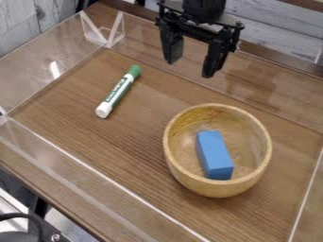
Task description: Remove the blue block from inside the brown bowl and put it on the table
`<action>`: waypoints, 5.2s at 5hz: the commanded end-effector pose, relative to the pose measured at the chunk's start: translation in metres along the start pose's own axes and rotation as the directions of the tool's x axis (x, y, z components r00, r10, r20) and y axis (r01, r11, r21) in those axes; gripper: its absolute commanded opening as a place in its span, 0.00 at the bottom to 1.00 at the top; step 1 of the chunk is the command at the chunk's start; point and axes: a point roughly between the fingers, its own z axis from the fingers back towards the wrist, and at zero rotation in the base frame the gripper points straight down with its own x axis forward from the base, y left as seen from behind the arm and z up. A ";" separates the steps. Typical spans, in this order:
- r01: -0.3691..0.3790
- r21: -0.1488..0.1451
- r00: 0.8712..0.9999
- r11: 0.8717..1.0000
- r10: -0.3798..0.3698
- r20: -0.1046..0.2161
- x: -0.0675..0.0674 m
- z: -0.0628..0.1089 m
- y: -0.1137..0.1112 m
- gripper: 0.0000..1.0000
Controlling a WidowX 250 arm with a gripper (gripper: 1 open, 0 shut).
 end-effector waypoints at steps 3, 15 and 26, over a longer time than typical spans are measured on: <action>-0.285 -0.049 0.958 0.957 0.286 0.017 -0.031 -0.008 -0.039 1.00; -0.462 -0.183 0.879 0.868 0.475 0.033 -0.034 -0.072 -0.069 1.00; -0.403 -0.214 0.904 0.890 0.423 0.055 -0.027 -0.036 -0.055 0.00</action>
